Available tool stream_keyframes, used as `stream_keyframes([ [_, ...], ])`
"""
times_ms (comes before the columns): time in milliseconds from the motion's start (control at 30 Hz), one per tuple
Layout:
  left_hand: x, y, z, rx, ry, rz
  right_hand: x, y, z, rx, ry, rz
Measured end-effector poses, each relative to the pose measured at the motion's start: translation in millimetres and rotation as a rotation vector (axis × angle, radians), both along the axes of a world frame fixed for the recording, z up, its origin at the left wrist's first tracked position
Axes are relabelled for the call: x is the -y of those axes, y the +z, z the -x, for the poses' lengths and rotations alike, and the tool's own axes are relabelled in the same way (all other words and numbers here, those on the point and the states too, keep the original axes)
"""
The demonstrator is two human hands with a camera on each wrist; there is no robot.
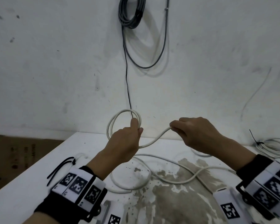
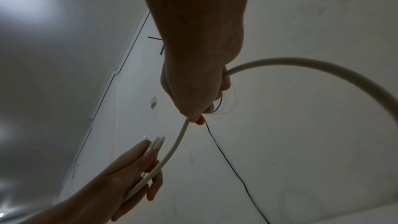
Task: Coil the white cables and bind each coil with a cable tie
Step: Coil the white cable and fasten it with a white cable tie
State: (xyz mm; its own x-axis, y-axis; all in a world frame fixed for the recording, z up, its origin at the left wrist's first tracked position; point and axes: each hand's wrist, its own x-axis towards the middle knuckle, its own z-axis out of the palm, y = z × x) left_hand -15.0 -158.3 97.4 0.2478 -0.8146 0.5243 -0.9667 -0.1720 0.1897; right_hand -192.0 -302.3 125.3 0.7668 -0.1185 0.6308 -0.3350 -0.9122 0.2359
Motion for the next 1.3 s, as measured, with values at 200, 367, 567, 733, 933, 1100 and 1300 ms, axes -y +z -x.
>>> stream_keyframes([
  [200, -1.5, -0.4, 9.8, -0.164, -0.066, 0.009, -7.4, -0.9, -4.2, 0.024, 0.007, -0.071],
  [367, -5.5, 1.2, 21.2, -0.126, -0.102, -0.109, -6.8, 5.5, -6.8, 0.091, -0.017, -0.069],
  [567, -3.8, 2.3, 25.1, -0.360, -0.278, -0.149, -7.6, 9.3, -9.3, 0.154, 0.014, -0.151],
  [733, -7.8, 14.7, 18.7, -1.140, -0.505, 0.142, -0.9, -0.2, -9.4, 0.225, 0.011, -0.320],
  [933, -9.2, 36.7, 1.3, -1.791, -0.723, 0.600, 8.7, -29.9, -20.2, 0.239, 0.076, -0.597],
  [1100, -13.1, 55.2, -14.4, -1.707, -0.692, 0.891, -4.9, -65.5, -17.3, 0.050, 0.111, -1.058],
  [1300, -4.1, 54.0, 4.9, -1.044, -0.421, 0.866, -39.9, -81.6, -27.2, -0.222, 0.146, -0.728],
])
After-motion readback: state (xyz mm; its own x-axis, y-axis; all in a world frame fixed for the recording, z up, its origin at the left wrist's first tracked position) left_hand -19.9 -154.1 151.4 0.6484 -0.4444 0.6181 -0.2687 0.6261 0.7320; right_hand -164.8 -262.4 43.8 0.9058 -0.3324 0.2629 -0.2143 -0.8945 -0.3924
